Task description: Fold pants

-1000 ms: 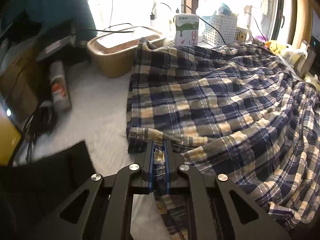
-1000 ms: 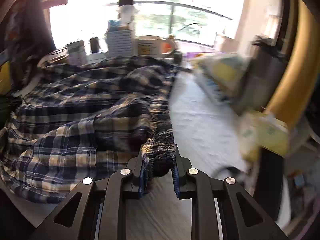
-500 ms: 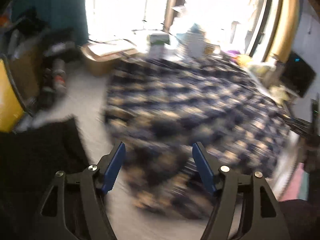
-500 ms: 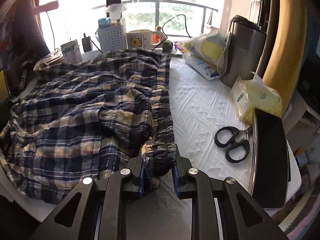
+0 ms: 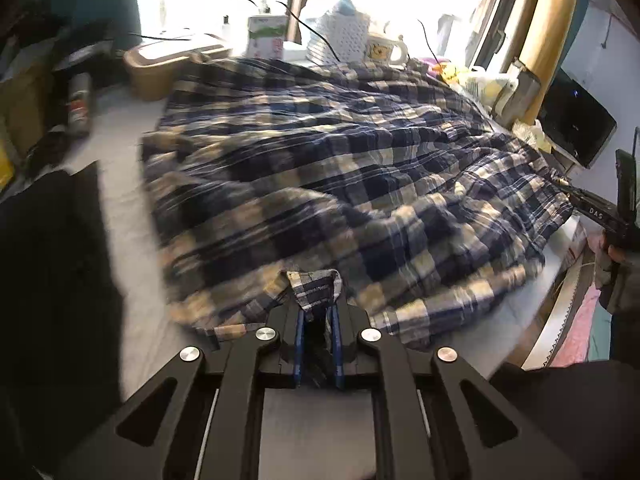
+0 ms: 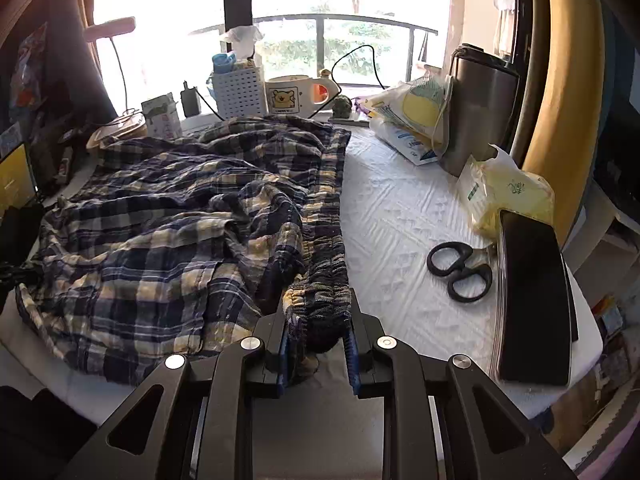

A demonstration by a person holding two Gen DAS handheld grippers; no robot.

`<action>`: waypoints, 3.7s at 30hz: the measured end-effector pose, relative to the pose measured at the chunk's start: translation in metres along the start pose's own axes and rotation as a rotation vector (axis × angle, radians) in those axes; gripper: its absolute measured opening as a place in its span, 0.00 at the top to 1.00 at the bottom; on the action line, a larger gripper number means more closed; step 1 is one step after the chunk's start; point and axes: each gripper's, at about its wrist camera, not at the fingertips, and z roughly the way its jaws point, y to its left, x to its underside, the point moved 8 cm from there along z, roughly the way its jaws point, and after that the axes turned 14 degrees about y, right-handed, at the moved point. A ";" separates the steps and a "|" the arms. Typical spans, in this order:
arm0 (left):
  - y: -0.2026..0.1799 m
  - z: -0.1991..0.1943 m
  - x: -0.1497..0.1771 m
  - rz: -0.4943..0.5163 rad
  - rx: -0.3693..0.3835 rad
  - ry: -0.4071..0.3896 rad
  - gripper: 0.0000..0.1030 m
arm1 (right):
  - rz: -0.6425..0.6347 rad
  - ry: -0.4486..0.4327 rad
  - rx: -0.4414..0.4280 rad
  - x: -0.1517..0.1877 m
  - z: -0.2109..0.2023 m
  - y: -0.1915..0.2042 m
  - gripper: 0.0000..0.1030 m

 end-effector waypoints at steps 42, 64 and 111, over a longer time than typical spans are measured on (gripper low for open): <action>-0.053 -0.004 0.090 0.358 -0.213 0.044 0.30 | -0.072 -0.025 0.235 0.079 -0.046 -0.023 0.22; -0.011 -0.006 0.066 0.194 -0.203 -0.053 0.85 | -0.485 -0.102 0.402 0.067 -0.018 0.038 0.17; 0.017 -0.141 -0.083 0.041 -0.207 -0.560 0.99 | -0.137 -0.273 0.092 -0.088 -0.077 0.037 0.85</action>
